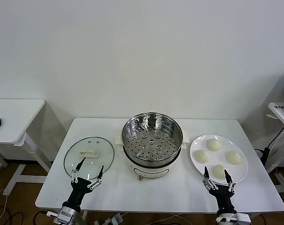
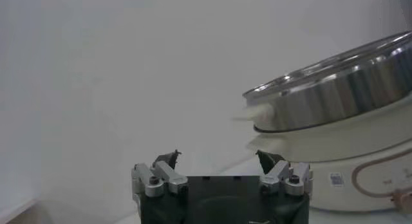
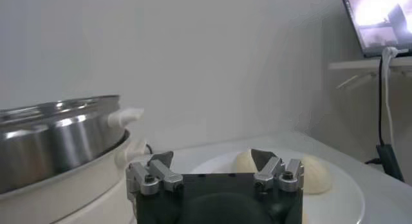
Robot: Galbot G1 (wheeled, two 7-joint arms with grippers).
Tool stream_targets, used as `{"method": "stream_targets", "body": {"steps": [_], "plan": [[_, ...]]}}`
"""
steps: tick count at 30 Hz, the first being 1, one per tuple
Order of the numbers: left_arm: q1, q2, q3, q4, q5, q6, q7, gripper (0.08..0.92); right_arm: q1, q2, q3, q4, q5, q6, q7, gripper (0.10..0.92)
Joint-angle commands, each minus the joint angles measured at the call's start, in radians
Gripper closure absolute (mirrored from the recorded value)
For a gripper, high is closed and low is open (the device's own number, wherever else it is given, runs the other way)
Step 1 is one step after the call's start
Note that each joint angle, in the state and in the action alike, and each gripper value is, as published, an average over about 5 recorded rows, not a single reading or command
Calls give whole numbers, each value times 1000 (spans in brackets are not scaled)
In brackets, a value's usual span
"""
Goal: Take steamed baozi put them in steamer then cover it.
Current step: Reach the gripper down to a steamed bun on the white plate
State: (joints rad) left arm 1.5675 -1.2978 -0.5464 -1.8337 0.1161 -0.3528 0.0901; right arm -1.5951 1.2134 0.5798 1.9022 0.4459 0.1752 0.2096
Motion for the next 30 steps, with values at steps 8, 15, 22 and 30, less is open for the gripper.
{"method": "stream_targets", "body": {"steps": [8,15,22,30], "plan": [[7,0,12,-23,0,0,-3,177,401,-192,-20,-154,135,-158,122,203],[12,2,10,-46,-4,13,-9,177,755,-320,-178,-439,281,-177,96,203],[23,1,21,-97,-22,41,-12,177,1043,-472,-434,-697,367,-231,-267,203],[27,-5,26,-113,-21,46,-14,177,1345,-616,-809,-935,113,-280,-923,203]]}}
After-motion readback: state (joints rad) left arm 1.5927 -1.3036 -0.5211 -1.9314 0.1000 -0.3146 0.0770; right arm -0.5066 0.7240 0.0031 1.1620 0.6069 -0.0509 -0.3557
